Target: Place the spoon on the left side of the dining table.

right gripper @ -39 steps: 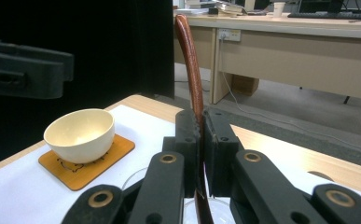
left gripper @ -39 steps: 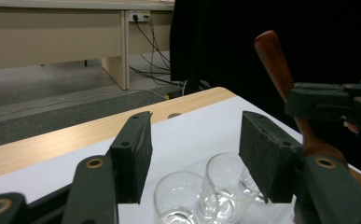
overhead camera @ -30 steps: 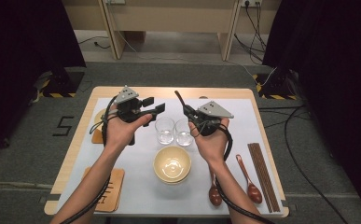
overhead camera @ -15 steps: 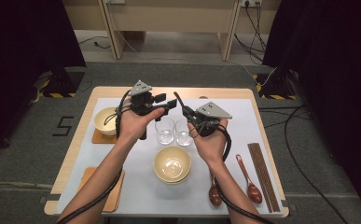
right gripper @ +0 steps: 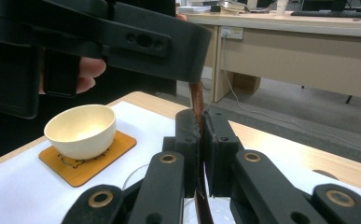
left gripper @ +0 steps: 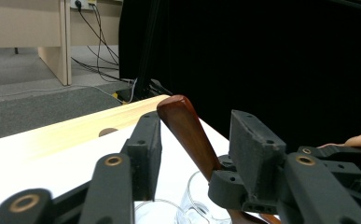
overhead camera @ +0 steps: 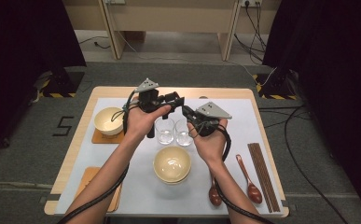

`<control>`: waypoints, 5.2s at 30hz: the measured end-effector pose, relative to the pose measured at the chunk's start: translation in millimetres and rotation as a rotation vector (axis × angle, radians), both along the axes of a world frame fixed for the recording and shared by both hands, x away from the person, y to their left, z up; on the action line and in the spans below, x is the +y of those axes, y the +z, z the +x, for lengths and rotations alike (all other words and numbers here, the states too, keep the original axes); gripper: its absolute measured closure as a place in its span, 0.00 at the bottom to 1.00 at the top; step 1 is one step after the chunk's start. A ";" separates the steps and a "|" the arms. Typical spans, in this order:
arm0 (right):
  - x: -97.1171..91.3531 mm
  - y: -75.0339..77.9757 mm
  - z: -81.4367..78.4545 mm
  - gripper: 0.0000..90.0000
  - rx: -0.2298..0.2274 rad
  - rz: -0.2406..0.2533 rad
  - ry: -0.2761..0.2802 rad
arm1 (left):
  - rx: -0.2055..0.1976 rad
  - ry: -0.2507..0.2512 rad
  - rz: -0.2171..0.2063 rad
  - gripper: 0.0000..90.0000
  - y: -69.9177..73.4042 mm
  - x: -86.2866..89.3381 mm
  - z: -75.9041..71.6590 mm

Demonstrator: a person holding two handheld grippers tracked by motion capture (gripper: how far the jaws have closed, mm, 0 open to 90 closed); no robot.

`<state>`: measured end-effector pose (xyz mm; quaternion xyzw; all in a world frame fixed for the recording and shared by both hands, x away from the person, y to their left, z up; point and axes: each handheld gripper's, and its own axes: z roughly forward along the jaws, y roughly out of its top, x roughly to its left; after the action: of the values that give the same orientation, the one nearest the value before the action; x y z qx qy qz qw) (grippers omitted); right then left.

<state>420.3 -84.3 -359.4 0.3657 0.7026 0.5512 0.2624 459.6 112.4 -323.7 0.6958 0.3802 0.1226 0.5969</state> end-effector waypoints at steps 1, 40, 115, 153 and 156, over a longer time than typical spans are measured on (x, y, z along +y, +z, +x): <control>-0.1 0.1 -0.1 0.95 0.000 0.000 -0.001 | 0.002 0.001 -0.010 0.63 -0.5 0.0 0.2; -11.8 0.5 -7.6 0.68 0.022 -0.063 0.009 | -0.139 0.060 0.025 0.83 23.3 12.5 -14.2; -79.2 -58.8 -39.0 0.69 0.115 -0.081 -0.113 | -0.201 0.280 0.067 0.83 26.4 110.7 -31.6; -84.6 -64.4 -39.6 0.69 0.122 -0.089 -0.122 | -0.169 0.528 0.231 0.83 -10.3 168.1 -7.5; -84.6 -65.2 -39.3 0.69 0.126 -0.088 -0.122 | -0.150 0.539 0.240 0.83 -15.3 171.0 -2.8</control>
<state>381.0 -168.9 -424.6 0.4299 0.7174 0.4789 0.2667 456.8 283.4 -339.0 0.6245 0.4885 0.3717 0.4829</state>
